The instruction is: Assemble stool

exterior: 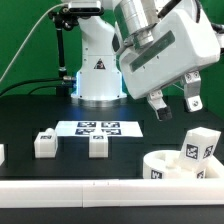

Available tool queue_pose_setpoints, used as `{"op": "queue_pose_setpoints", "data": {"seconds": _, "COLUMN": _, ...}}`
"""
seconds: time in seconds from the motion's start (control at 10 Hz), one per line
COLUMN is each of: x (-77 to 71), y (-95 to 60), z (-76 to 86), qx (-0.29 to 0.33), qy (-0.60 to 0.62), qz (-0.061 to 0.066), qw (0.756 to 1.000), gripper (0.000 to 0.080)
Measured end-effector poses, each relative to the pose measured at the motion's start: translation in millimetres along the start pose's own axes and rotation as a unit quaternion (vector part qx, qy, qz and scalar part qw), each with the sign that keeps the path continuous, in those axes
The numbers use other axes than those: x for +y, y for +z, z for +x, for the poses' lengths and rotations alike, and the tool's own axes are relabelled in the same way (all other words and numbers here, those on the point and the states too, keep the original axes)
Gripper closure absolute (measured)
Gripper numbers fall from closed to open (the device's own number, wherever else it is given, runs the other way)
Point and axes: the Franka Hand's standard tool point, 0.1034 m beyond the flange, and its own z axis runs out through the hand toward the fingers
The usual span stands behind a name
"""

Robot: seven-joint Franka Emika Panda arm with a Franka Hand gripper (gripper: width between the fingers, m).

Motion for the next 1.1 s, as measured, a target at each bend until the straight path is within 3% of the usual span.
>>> {"op": "queue_pose_setpoints", "data": {"seconds": 0.2, "x": 10.4, "y": 3.8, "z": 8.5, "qx": -0.001, "qy": -0.140, "qz": -0.019, "qw": 0.990, "gripper": 0.0150}}
{"op": "queue_pose_setpoints", "data": {"seconds": 0.5, "x": 39.5, "y": 6.1, "z": 31.6, "qx": -0.010, "qy": -0.413, "qz": -0.044, "qw": 0.909, "gripper": 0.0150}}
{"op": "queue_pose_setpoints", "data": {"seconds": 0.7, "x": 40.5, "y": 6.1, "z": 32.0, "qx": -0.016, "qy": -0.453, "qz": -0.050, "qw": 0.890, "gripper": 0.0150}}
{"op": "queue_pose_setpoints", "data": {"seconds": 0.9, "x": 45.6, "y": 7.8, "z": 31.8, "qx": -0.029, "qy": -0.453, "qz": -0.054, "qw": 0.889, "gripper": 0.0150}}
{"op": "queue_pose_setpoints", "data": {"seconds": 1.0, "x": 64.4, "y": 14.2, "z": 27.9, "qx": -0.066, "qy": -0.445, "qz": -0.074, "qw": 0.890, "gripper": 0.0150}}
{"op": "queue_pose_setpoints", "data": {"seconds": 1.1, "x": 86.1, "y": 10.3, "z": 26.1, "qx": -0.138, "qy": -0.444, "qz": -0.127, "qw": 0.876, "gripper": 0.0150}}
